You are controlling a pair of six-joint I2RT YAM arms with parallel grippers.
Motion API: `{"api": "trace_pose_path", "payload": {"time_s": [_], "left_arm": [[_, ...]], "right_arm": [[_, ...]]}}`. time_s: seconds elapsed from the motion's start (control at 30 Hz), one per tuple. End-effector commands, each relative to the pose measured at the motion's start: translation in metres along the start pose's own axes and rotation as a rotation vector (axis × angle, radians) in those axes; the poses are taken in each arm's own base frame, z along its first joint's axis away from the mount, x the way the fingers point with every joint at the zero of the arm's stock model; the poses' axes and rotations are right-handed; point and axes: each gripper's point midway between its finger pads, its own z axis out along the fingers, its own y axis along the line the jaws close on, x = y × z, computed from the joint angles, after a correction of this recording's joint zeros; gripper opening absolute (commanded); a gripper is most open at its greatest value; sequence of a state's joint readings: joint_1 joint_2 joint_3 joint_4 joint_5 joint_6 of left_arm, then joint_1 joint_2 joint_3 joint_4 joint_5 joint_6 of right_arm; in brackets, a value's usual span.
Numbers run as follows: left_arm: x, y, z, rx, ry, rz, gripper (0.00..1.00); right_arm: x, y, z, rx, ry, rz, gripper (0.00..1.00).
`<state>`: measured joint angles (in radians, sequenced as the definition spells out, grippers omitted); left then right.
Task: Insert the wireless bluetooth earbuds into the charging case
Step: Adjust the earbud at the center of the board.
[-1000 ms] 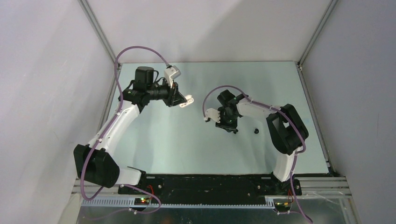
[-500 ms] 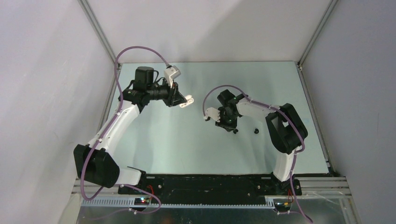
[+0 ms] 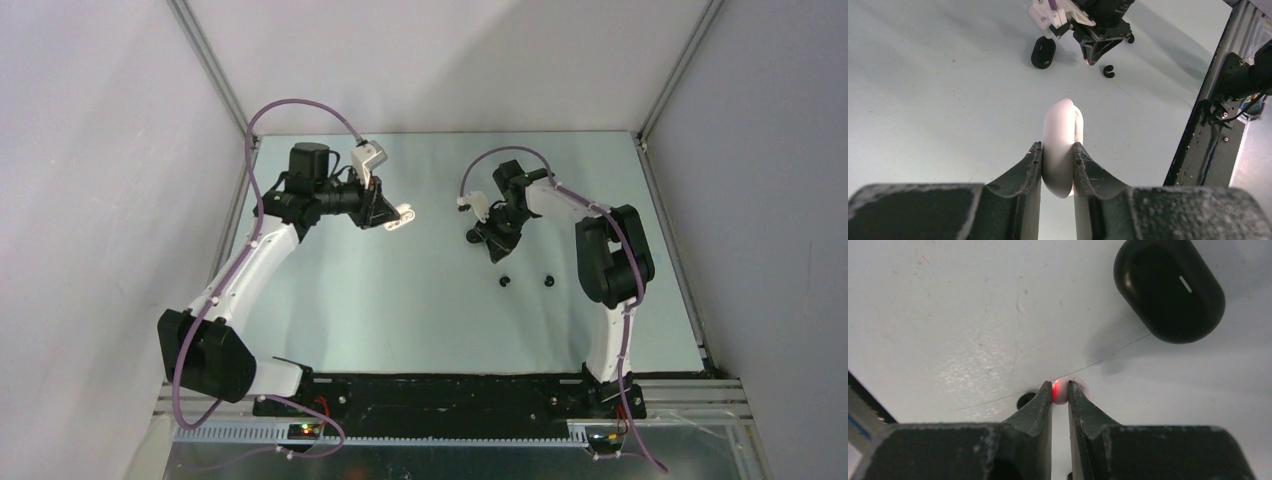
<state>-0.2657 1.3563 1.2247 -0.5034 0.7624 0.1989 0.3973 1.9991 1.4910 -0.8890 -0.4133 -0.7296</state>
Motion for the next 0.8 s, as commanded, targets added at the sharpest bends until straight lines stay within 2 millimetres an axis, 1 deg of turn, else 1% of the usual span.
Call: {"api": "trace_pose_path", "payload": {"time_s": [0.0, 0.07, 0.1, 0.13, 0.17, 0.2, 0.3, 0.37, 0.47, 0.5, 0.57, 0.67, 0.77], "left_arm": [[-0.008, -0.002, -0.005, -0.001, -0.026, 0.003, 0.00], [-0.008, -0.002, -0.005, -0.001, -0.026, 0.003, 0.00], [-0.008, -0.001, -0.005, -0.002, -0.026, 0.003, 0.00], [-0.008, -0.001, -0.005, -0.003, -0.025, 0.003, 0.00], [-0.008, -0.001, -0.005, -0.003, -0.025, 0.002, 0.00], [-0.007, 0.000, -0.005, -0.004, -0.023, 0.001, 0.00], [-0.008, 0.000, -0.004, -0.004, -0.024, -0.002, 0.00], [-0.008, 0.000, -0.004, -0.005, -0.023, -0.002, 0.00], [-0.007, 0.001, -0.004, -0.009, -0.021, -0.009, 0.00], [-0.007, 0.001, -0.004, -0.010, -0.021, -0.012, 0.00], [-0.007, 0.001, -0.004, -0.011, -0.020, -0.016, 0.00], [-0.007, 0.002, -0.003, -0.012, -0.019, -0.019, 0.00], [-0.008, 0.003, -0.003, -0.013, -0.019, -0.021, 0.00]], "right_arm": [[-0.010, 0.014, -0.007, -0.048, -0.024, 0.171, 0.17], [-0.010, 0.012, -0.009, -0.008, -0.021, 0.236, 0.17], [-0.006, 0.013, -0.008, 0.004, -0.013, 0.264, 0.17], [-0.007, 0.012, -0.012, 0.038, -0.024, 0.314, 0.17], [0.000, 0.014, -0.010, 0.046, -0.013, 0.353, 0.16], [0.000, 0.013, -0.013, 0.079, -0.024, 0.418, 0.15], [0.017, 0.014, -0.013, 0.173, 0.010, 0.592, 0.11], [0.022, 0.017, -0.014, 0.193, 0.016, 0.657, 0.10], [0.019, 0.026, -0.015, 0.155, 0.007, 0.683, 0.13], [0.015, 0.031, -0.014, 0.111, -0.004, 0.672, 0.14], [0.014, 0.033, -0.012, 0.083, -0.003, 0.663, 0.14], [0.017, 0.025, -0.008, 0.076, 0.003, 0.666, 0.15], [0.025, 0.011, -0.004, 0.070, 0.011, 0.673, 0.16]]}}
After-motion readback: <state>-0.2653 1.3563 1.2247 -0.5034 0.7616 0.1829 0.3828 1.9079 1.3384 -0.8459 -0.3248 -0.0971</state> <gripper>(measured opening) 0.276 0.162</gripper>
